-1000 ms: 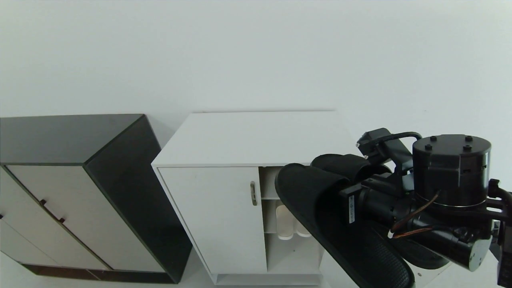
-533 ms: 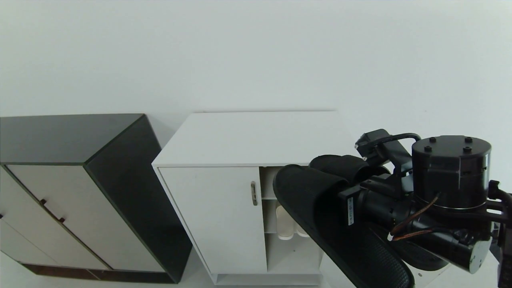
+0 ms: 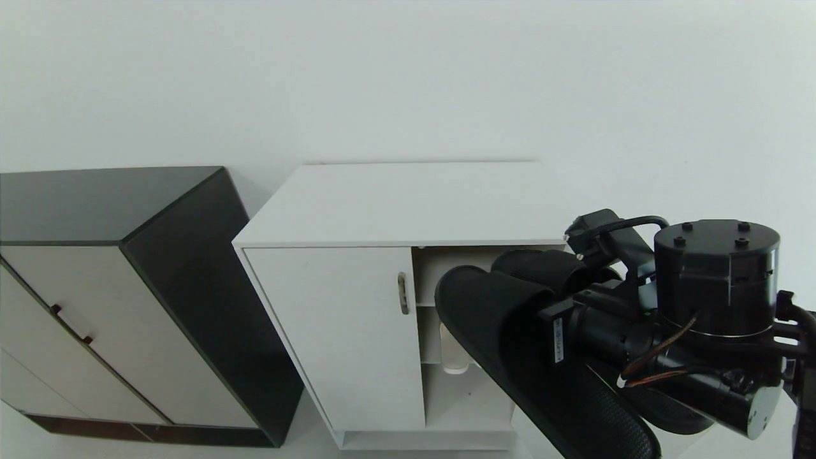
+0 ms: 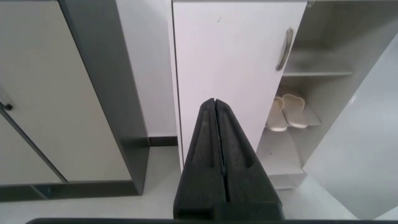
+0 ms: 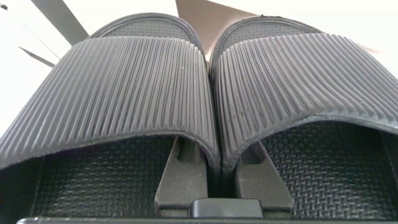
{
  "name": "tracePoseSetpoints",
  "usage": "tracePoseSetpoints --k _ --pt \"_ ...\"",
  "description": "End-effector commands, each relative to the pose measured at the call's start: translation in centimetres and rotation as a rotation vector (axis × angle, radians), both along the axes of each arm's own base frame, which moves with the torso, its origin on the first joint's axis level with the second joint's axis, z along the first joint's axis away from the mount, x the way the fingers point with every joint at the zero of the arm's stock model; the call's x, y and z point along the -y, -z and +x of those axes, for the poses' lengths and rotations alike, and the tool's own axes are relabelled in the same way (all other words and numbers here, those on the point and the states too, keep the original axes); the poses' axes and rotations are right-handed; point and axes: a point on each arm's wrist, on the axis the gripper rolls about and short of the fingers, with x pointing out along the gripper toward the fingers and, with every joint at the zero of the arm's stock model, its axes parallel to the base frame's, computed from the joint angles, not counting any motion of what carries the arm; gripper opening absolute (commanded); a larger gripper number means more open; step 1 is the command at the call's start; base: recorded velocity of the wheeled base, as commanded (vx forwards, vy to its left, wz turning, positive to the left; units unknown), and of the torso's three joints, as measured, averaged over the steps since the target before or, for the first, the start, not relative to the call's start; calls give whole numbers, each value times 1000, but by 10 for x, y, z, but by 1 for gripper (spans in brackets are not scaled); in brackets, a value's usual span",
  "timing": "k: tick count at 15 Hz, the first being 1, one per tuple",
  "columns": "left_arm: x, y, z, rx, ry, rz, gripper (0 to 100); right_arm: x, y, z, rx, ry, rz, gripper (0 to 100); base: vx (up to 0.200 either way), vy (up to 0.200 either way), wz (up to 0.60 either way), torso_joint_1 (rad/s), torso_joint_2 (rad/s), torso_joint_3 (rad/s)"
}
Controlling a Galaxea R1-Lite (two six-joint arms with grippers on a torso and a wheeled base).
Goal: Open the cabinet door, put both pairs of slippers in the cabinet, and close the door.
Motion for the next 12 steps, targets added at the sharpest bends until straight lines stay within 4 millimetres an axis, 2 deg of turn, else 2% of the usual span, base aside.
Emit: tracePoseSetpoints --k 1,12 --pt "0 0 0 0 0 -2 0 -1 2 1 -4 0 -5 0 0 0 0 -227 540 315" --pt "0 0 0 0 -2 -5 0 -2 5 2 -10 0 -12 0 0 0 0 -192 509 319"
